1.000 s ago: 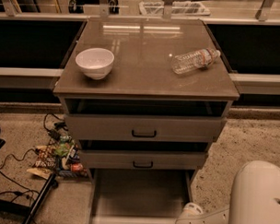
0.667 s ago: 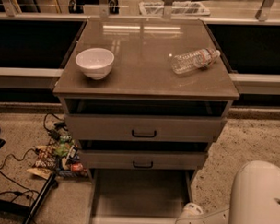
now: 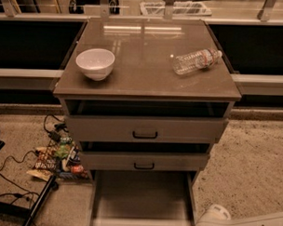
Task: Open bottom drawer
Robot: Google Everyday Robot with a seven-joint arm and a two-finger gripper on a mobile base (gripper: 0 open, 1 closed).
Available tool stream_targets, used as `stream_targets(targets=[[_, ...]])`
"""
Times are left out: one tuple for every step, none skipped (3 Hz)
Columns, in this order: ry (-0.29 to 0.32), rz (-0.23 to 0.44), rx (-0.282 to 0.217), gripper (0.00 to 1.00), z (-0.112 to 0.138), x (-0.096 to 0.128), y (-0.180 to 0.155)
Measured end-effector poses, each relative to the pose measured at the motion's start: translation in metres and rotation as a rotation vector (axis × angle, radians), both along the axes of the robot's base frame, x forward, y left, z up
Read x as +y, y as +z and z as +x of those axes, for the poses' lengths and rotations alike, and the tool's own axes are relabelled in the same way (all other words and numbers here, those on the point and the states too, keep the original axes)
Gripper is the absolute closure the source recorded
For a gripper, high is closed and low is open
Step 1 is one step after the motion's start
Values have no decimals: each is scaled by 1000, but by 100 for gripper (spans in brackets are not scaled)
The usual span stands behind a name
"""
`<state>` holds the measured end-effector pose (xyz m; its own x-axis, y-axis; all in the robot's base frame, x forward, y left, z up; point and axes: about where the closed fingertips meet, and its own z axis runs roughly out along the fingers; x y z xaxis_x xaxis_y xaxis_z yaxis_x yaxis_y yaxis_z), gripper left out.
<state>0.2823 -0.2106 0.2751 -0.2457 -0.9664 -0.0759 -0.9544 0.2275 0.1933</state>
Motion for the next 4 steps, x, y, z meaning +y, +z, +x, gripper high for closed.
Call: stream_targets(targets=[[-5, 34, -23, 0, -41, -20, 92], [-77, 17, -102, 0, -28, -53, 181], [-89, -10, -208, 0, -7, -76, 284], [-62, -78, -305, 0, 10, -87, 357]])
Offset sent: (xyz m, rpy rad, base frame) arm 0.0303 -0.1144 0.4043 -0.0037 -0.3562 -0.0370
